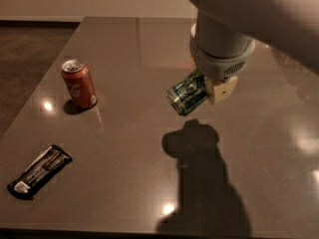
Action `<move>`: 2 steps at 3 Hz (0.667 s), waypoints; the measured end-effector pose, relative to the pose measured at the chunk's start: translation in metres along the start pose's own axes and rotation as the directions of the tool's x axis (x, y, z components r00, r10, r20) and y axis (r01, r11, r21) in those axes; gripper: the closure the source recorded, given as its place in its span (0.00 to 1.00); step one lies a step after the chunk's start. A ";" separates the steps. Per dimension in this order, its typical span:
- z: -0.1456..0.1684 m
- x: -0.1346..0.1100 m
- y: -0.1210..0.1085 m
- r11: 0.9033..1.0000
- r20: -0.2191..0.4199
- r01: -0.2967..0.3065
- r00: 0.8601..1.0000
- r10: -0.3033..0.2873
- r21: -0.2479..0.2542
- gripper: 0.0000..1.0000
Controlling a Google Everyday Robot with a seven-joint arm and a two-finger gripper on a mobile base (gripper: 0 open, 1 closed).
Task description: Place green can upright
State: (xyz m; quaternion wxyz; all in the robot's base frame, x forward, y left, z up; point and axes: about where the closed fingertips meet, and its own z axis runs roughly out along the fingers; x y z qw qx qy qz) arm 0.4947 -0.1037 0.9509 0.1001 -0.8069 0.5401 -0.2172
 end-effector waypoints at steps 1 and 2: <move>0.007 0.008 -0.008 0.990 -0.053 0.117 0.992 -0.113 0.079 1.00; 0.013 0.010 -0.019 0.952 -0.115 0.256 0.964 -0.239 0.170 1.00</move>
Offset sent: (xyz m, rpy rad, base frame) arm 0.0448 0.0025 -0.0097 -0.2164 -0.3043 0.4044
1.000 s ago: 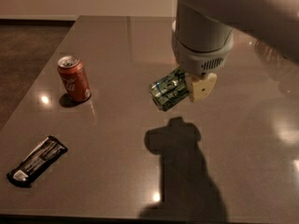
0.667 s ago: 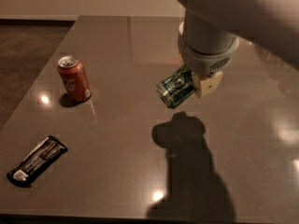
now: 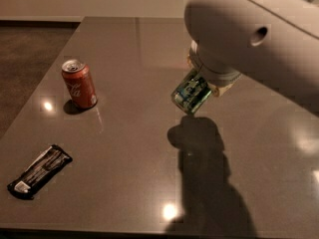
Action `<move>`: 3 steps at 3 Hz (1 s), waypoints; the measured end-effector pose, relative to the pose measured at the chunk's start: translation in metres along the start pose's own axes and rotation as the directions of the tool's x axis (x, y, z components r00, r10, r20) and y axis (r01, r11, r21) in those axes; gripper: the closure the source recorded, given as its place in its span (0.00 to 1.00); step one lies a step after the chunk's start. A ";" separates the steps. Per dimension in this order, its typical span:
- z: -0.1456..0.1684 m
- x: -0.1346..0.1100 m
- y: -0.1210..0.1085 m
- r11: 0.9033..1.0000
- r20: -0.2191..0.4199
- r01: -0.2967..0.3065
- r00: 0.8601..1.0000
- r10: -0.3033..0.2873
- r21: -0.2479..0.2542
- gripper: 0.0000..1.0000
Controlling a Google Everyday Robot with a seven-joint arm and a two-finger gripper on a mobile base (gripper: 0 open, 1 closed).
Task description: Place green can upright
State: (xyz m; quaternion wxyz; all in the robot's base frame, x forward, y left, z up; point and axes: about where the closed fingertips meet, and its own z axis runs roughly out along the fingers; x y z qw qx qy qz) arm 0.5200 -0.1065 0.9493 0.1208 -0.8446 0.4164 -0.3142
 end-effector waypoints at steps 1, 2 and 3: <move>0.006 0.000 -0.011 0.986 -0.037 0.137 0.990 -0.134 0.099 1.00; 0.005 -0.001 -0.019 0.978 -0.044 0.163 0.986 -0.158 0.133 1.00; 0.005 -0.001 -0.019 0.977 -0.044 0.163 0.986 -0.159 0.135 1.00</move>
Offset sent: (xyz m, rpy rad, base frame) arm 0.0096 0.0057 0.0007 -0.0553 -0.0840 0.1260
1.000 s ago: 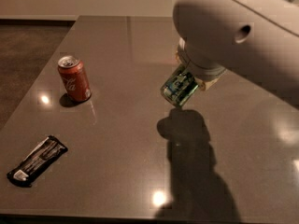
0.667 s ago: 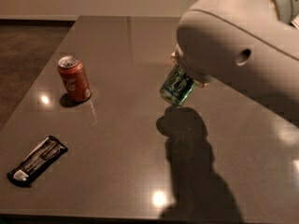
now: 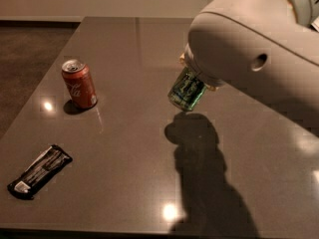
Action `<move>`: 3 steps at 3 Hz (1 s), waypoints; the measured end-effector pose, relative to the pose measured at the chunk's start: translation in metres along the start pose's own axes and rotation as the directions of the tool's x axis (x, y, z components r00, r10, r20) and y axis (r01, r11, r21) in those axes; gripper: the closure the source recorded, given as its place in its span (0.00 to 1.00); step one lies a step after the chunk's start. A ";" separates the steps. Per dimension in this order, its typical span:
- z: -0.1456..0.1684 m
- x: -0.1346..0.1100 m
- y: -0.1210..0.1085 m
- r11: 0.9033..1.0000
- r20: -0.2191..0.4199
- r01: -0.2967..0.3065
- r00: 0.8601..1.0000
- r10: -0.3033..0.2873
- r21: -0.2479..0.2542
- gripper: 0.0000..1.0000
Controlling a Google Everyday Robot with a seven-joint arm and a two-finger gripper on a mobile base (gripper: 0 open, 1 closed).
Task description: Place green can upright
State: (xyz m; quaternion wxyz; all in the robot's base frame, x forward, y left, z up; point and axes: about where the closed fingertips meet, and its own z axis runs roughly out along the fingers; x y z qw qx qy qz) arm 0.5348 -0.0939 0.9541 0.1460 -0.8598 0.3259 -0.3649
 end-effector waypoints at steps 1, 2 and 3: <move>0.010 0.005 0.004 0.999 -0.004 0.003 1.000 -0.003 0.039 1.00; 0.032 0.015 0.013 0.994 -0.023 0.040 0.999 -0.038 0.104 1.00; 0.044 0.026 0.013 0.977 -0.075 0.085 0.995 -0.072 0.193 1.00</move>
Offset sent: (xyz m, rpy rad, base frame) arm 0.0520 -0.0275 -0.0306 0.0360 -0.2033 0.1687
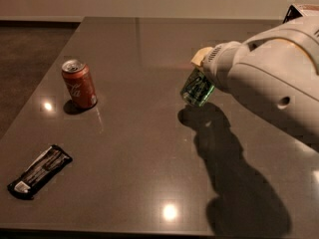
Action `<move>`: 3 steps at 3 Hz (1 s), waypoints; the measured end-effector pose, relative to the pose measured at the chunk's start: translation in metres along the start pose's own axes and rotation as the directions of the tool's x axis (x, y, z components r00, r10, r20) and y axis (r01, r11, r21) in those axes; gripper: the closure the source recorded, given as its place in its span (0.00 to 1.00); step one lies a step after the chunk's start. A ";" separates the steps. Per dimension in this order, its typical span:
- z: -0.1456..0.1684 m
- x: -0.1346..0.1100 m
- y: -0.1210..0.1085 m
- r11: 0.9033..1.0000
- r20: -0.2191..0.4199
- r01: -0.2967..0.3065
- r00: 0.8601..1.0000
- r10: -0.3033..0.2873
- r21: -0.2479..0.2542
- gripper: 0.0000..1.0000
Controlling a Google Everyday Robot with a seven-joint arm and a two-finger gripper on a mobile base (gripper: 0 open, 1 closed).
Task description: Place green can upright
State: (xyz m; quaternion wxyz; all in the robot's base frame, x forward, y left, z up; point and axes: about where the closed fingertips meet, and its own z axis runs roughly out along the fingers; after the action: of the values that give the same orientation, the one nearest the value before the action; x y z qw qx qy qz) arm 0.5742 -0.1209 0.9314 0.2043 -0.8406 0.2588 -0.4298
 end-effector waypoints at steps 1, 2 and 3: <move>0.001 0.018 -0.010 0.993 -0.077 0.043 0.996 -0.035 0.107 1.00; -0.006 0.039 -0.020 0.977 -0.154 0.090 0.986 -0.060 0.194 1.00; -0.012 0.052 -0.025 0.959 -0.210 0.152 0.973 -0.101 0.241 1.00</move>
Offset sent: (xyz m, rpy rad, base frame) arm 0.0270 -0.0059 0.0501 -0.0048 -0.3978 0.1172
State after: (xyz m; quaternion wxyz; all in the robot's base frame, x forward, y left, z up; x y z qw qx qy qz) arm 0.5966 -0.1346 0.9841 0.2563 -0.7760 0.1655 -0.5521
